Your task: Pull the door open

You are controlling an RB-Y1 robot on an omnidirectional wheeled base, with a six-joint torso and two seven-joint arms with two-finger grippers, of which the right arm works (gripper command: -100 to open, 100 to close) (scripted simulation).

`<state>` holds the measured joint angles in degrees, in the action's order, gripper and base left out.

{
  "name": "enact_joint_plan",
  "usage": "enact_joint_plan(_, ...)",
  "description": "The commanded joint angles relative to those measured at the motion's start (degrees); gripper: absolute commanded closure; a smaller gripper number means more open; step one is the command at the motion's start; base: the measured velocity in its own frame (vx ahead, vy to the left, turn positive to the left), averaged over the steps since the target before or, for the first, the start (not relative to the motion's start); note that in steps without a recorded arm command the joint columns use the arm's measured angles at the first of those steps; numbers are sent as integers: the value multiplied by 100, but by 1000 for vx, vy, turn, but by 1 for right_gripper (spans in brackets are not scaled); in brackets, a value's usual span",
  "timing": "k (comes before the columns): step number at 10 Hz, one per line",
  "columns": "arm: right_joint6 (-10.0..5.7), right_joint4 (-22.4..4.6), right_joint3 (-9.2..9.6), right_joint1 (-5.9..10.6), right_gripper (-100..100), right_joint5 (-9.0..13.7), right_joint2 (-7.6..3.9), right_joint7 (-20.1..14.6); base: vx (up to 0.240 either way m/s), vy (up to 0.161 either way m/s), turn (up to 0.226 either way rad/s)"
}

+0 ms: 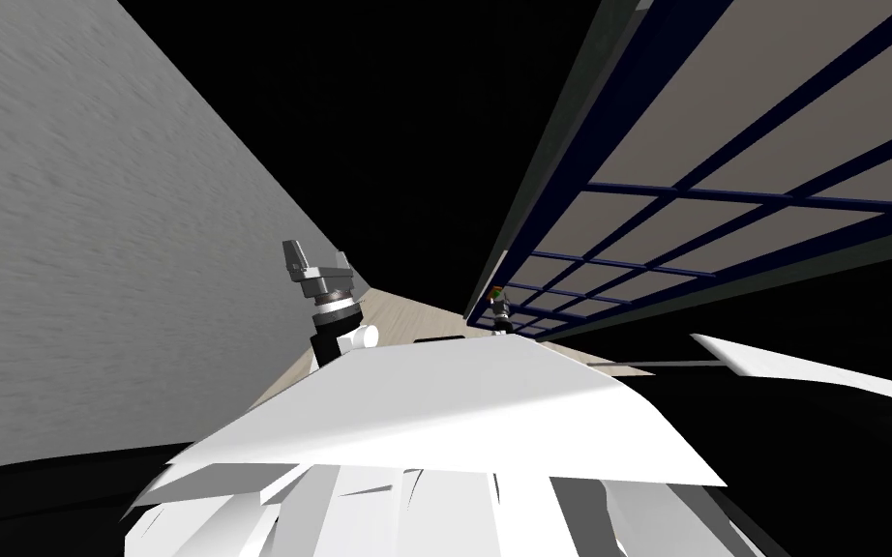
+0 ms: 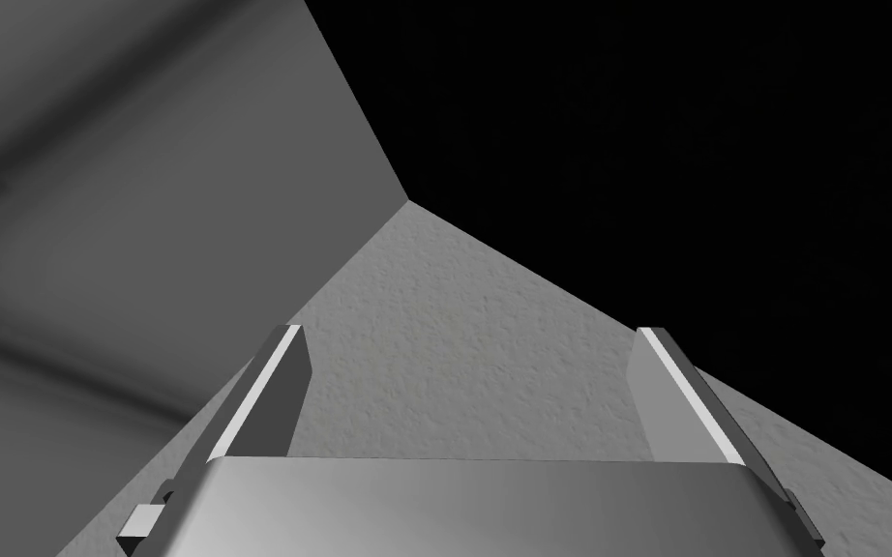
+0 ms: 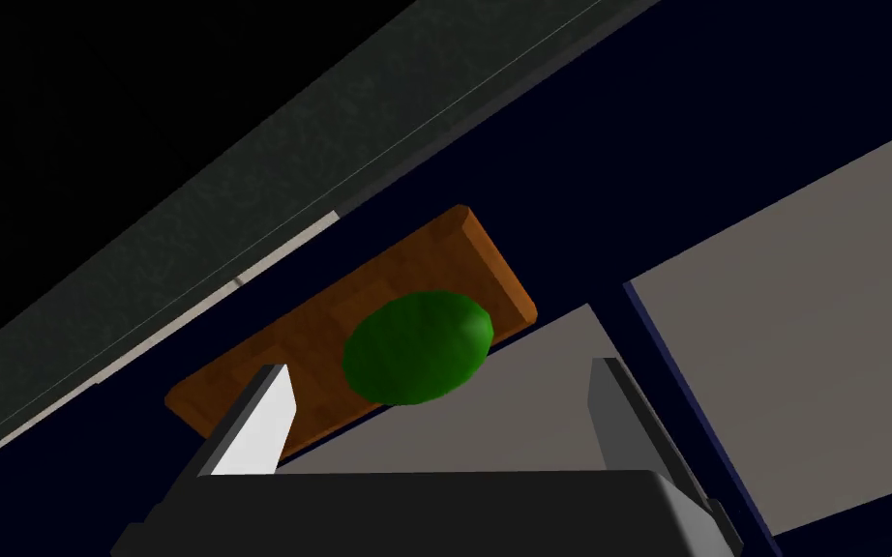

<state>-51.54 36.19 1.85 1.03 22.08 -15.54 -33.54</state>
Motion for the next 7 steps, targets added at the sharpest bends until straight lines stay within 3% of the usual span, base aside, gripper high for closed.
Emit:
enact_joint_plan(1, 3, 17, 41, 10, -100, 106, 24, -286, -49, -10, 23)
enact_joint_plan(5, 20, 71, 114, 16, -100, 296, 70, -771, -54, -8, 31)
enact_joint_plan(7, 37, 127, 190, 23, -100, 494, 117, -1149, -62, -12, 47)
